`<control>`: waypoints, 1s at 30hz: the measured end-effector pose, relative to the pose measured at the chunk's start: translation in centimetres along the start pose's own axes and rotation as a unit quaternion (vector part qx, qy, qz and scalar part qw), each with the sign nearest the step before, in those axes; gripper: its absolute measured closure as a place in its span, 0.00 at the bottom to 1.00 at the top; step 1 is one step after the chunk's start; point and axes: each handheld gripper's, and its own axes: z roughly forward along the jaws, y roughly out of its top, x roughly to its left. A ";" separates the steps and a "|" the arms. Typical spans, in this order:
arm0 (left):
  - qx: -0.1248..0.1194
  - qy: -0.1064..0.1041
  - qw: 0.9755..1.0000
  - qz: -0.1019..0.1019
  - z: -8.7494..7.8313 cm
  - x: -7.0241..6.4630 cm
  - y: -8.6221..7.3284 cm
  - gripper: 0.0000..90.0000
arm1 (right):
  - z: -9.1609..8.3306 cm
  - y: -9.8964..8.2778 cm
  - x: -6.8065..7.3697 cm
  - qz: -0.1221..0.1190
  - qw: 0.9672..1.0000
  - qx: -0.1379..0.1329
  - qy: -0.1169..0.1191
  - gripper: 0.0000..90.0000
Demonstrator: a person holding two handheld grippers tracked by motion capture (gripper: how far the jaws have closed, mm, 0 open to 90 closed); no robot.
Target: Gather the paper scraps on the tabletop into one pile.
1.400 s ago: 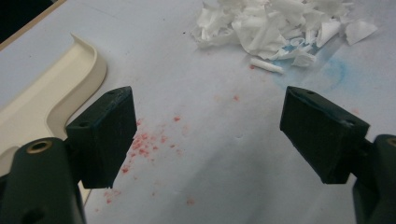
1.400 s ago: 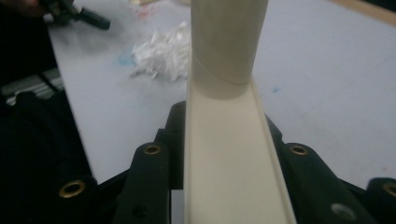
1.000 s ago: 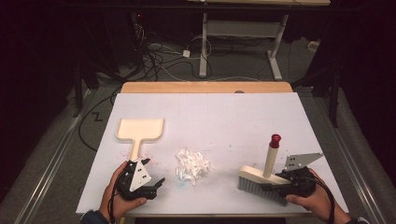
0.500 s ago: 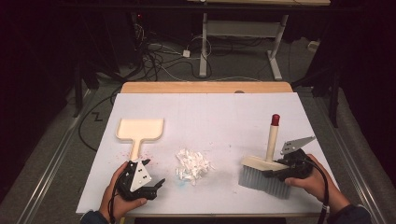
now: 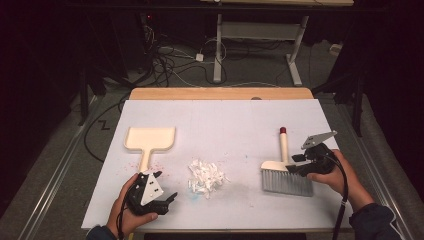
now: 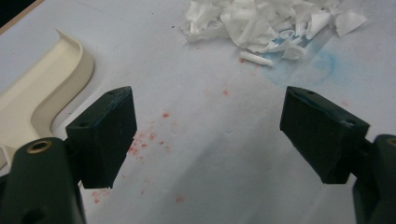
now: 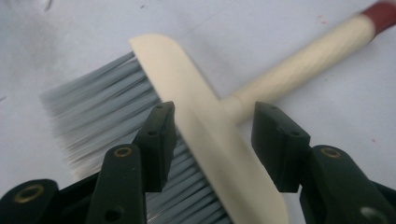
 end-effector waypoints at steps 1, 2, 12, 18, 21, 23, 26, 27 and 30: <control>0.000 0.000 1.000 0.000 0.0 0.0 0.0 0.20 | 0.0 0.0 -0.2 0.000 1.000 -0.002 -0.010 0.57; -0.001 0.000 1.000 -0.001 0.0 0.0 0.0 0.20 | 0.1 0.1 -0.2 0.002 1.000 -0.005 -0.025 0.57; -0.003 0.000 1.000 0.000 0.0 0.0 0.1 0.20 | -0.7 0.3 0.3 0.019 0.986 -0.118 -0.118 0.54; -0.003 0.002 1.000 -0.001 -0.1 0.0 0.1 0.20 | -1.6 0.4 1.3 0.014 0.973 -0.177 -0.151 0.38; -0.004 0.004 1.000 -0.002 -0.2 0.1 0.1 0.20 | -2.1 0.6 1.5 0.024 0.965 -0.205 -0.159 0.28; -0.005 0.004 1.000 -0.004 -0.2 0.1 0.0 0.20 | -2.3 0.6 1.9 0.022 0.959 -0.223 -0.174 0.23; -0.005 0.005 1.000 -0.005 -0.3 0.1 0.0 0.20 | -2.7 0.3 2.9 0.015 0.950 -0.244 -0.194 0.20; -0.006 0.004 1.000 -0.005 -0.3 0.1 0.0 0.20 | -2.8 0.2 3.3 0.010 0.947 -0.252 -0.198 0.19; -0.006 0.005 1.000 -0.005 -0.3 0.2 0.0 0.20 | -2.9 -0.4 4.3 0.002 0.943 -0.255 -0.216 0.19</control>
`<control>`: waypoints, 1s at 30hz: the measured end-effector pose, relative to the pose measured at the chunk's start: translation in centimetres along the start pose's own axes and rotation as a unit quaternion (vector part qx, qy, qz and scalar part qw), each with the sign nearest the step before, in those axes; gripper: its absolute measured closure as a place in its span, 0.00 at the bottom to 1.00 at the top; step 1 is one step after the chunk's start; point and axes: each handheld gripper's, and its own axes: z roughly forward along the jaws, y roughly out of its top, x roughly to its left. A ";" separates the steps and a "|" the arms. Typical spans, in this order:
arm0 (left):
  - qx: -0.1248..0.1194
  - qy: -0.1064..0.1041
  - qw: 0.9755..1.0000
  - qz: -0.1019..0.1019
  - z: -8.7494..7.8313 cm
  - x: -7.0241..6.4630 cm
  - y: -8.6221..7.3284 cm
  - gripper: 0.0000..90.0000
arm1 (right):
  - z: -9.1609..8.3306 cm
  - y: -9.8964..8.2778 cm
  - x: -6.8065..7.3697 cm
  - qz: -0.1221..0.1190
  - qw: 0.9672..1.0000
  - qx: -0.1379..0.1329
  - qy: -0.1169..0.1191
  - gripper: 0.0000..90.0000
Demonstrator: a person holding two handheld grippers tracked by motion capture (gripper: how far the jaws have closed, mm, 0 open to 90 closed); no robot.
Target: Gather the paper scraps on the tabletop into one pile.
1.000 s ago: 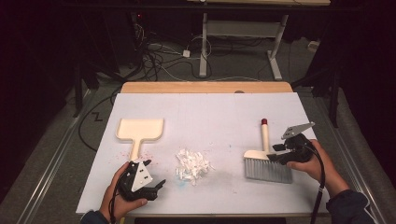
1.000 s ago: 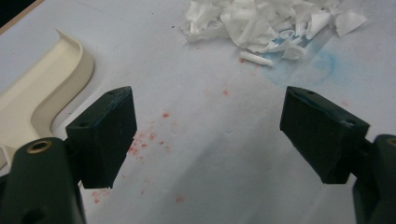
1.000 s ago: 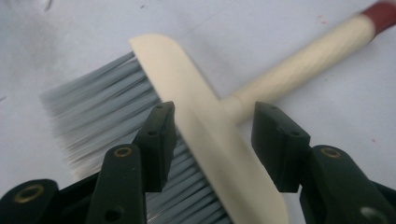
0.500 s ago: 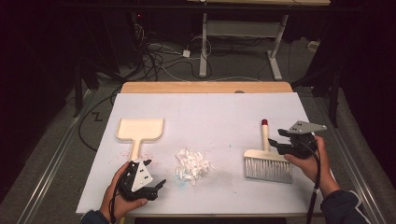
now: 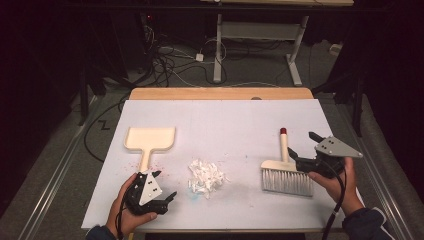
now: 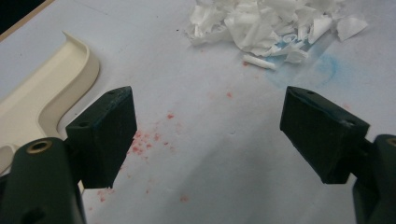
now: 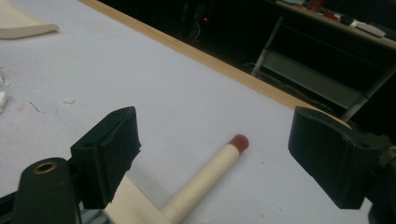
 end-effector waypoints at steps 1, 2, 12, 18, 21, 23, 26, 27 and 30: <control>0.000 0.000 1.000 0.000 0.0 0.0 0.0 0.20 | -0.2 -0.1 0.2 0.002 1.000 0.001 -0.001 0.19; 0.000 -0.001 1.000 0.000 0.1 0.0 0.0 0.20 | -0.5 -0.3 0.4 0.002 1.000 0.000 0.001 0.19; 0.002 0.000 1.000 0.001 0.3 0.0 0.2 0.20 | -2.8 -1.9 2.0 -0.001 1.000 -0.013 0.018 0.19; 0.005 -0.002 1.000 0.008 0.4 -0.2 0.3 0.20 | -3.6 -3.5 3.0 -0.007 1.000 -0.007 0.022 0.19; 0.003 0.000 1.000 0.006 0.3 -0.1 0.2 0.20 | -3.8 -4.4 3.6 -0.011 1.000 -0.002 0.024 0.19; 0.003 0.000 1.000 0.004 0.3 -0.1 0.2 0.20 | -3.9 -5.0 4.0 -0.016 0.999 0.002 0.030 0.19; 0.004 -0.001 1.000 0.006 0.4 -0.2 0.3 0.20 | -4.1 -5.6 4.7 -0.023 0.999 0.007 0.033 0.19; 0.005 -0.001 1.000 0.006 0.5 -0.2 0.4 0.20 | -4.1 -5.7 4.8 -0.025 0.999 0.006 0.038 0.19; 0.004 -0.001 1.000 0.009 0.6 -0.3 0.5 0.20 | -4.0 -5.8 5.0 -0.020 0.999 0.008 0.042 0.19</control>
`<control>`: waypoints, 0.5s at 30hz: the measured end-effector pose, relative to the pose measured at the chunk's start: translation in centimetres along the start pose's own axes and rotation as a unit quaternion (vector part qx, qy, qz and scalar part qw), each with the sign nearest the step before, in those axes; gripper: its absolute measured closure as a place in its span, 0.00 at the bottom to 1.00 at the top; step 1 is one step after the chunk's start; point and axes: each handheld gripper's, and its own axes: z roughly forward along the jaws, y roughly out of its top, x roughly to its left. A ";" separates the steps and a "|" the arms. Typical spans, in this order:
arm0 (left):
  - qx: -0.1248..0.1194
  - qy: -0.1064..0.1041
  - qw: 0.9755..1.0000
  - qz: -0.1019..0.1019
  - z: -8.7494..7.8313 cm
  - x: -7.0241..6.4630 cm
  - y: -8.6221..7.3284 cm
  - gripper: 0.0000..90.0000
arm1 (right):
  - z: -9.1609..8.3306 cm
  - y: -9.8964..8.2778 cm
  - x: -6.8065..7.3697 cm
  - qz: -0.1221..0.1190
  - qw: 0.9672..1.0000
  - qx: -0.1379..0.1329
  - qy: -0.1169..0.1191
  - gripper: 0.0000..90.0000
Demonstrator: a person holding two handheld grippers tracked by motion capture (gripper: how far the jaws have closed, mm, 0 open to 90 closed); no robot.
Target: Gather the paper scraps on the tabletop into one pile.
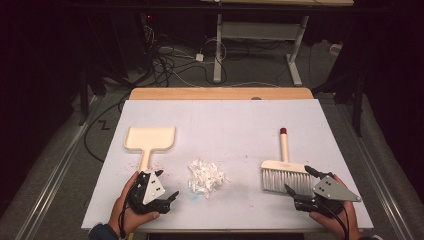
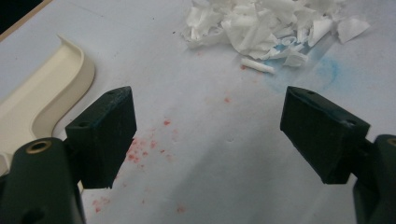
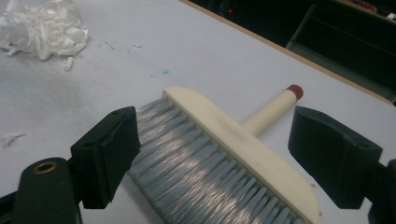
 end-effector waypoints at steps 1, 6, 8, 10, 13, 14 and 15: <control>0.000 -0.001 1.000 0.001 0.0 0.0 0.0 0.20 | 0.0 0.0 0.1 0.001 1.000 0.000 0.002 0.19; 0.001 -0.004 1.000 0.008 0.0 -0.2 -0.1 0.20 | -0.1 0.0 0.3 -0.002 1.000 -0.003 0.000 0.19; 0.002 -0.003 1.000 0.007 -0.1 -0.2 -0.2 0.20 | -0.2 0.1 0.3 0.002 1.000 -0.007 0.001 0.19; -0.004 -0.003 1.000 0.006 -0.4 -0.2 -0.2 0.20 | -0.2 0.2 0.5 -0.005 1.000 -0.005 -0.003 0.19; -0.006 0.001 1.000 0.007 -0.6 -0.3 -0.2 0.20 | -0.4 0.3 0.6 -0.008 1.000 -0.007 -0.007 0.19; -0.008 0.001 1.000 0.006 -0.6 -0.3 -0.2 0.20 | -0.4 0.3 0.6 -0.009 1.000 -0.008 -0.007 0.19; -0.009 0.001 1.000 0.004 -0.6 -0.2 -0.2 0.20 | -0.4 0.4 0.6 -0.011 1.000 -0.009 -0.009 0.19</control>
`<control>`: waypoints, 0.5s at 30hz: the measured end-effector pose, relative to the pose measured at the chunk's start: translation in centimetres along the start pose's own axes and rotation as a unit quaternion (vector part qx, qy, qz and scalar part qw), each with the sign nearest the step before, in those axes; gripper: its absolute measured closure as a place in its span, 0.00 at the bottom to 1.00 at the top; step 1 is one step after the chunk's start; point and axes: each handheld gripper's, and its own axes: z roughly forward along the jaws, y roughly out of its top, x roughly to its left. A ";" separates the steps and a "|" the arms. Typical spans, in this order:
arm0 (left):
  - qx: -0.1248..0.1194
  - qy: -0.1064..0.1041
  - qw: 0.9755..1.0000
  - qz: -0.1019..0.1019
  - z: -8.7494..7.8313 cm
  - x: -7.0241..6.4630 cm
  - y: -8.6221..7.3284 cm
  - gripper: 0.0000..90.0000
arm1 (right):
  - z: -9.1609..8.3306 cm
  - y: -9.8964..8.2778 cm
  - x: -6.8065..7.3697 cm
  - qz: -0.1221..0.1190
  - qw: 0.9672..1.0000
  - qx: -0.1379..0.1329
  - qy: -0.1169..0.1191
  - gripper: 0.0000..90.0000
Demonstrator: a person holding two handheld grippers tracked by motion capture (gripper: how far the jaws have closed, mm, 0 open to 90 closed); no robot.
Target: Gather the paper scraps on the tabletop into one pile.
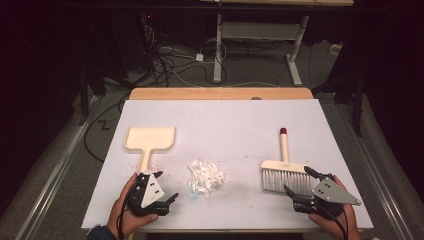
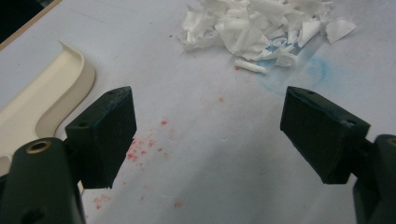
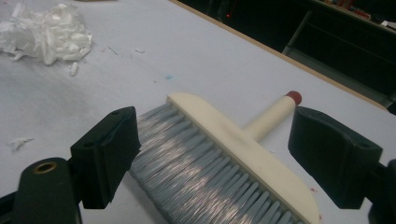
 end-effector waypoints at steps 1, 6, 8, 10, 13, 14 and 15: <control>0.001 0.000 1.000 0.000 0.0 0.0 0.0 0.20 | 0.0 0.0 0.0 -0.002 1.000 -0.001 -0.001 0.19; 0.005 -0.001 1.000 0.002 0.1 0.0 0.1 0.20 | 0.1 -0.1 -0.1 0.001 1.000 0.002 0.000 0.19; 0.006 -0.001 1.000 0.003 0.1 0.0 0.1 0.20 | 0.1 -0.1 -0.1 -0.001 1.000 0.003 0.002 0.19; 0.005 -0.001 1.000 0.002 0.1 0.0 0.0 0.20 | 0.1 -0.1 -0.1 -0.003 1.000 0.005 0.000 0.19; 0.004 -0.001 1.000 0.001 0.1 0.0 0.0 0.20 | 0.1 0.0 -0.1 -0.001 1.000 0.003 -0.001 0.19; 0.003 -0.001 1.000 0.000 0.1 0.0 0.0 0.20 | 0.1 0.1 -0.1 -0.002 1.000 0.003 -0.002 0.19; 0.003 -0.001 1.000 0.000 0.1 0.1 0.0 0.20 | 0.1 0.1 -0.1 -0.003 1.000 0.003 -0.002 0.19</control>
